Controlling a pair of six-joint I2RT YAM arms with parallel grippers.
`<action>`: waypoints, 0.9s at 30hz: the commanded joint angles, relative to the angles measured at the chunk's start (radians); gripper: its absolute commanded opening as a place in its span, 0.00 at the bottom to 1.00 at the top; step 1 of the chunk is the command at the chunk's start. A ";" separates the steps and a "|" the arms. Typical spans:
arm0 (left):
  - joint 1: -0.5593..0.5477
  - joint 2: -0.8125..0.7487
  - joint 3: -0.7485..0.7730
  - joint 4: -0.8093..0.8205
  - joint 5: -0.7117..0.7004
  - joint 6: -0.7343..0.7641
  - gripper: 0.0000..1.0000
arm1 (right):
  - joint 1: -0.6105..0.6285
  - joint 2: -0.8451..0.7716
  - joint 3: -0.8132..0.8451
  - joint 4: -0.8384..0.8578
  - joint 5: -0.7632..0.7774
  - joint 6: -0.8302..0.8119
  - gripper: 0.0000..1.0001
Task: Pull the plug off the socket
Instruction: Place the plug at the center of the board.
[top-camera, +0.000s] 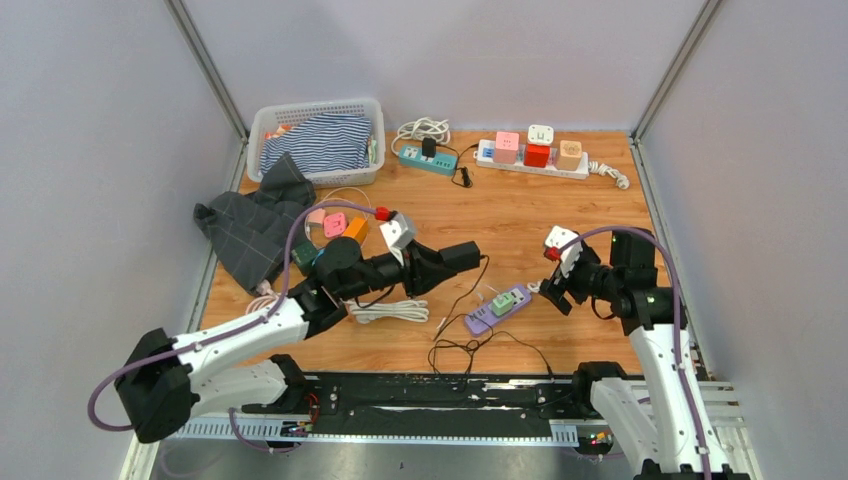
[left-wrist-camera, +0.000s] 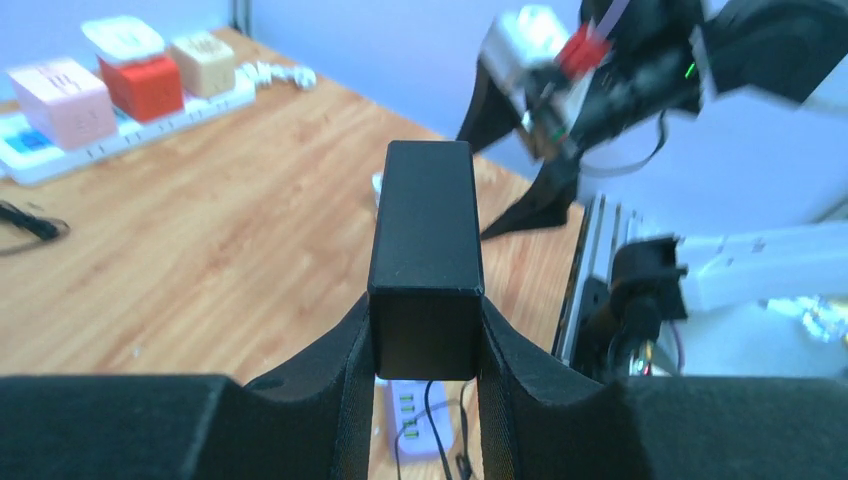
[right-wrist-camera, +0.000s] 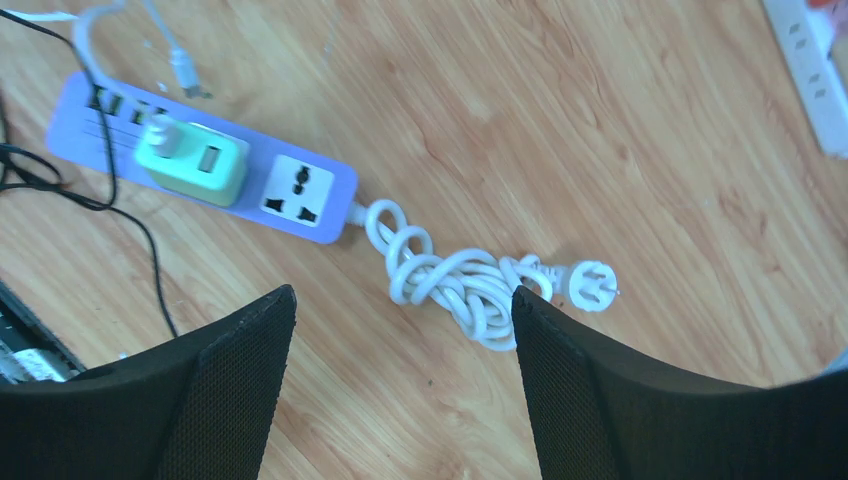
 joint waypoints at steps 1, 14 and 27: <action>0.074 -0.042 0.165 -0.113 0.015 -0.102 0.00 | -0.012 0.059 -0.015 0.061 0.139 0.063 0.80; 0.351 -0.003 0.632 -0.150 0.039 -0.415 0.00 | -0.012 0.077 -0.044 0.085 0.152 0.051 0.80; 0.446 0.053 1.016 -0.542 -0.204 -0.231 0.00 | -0.012 0.085 -0.052 0.085 0.144 0.043 0.80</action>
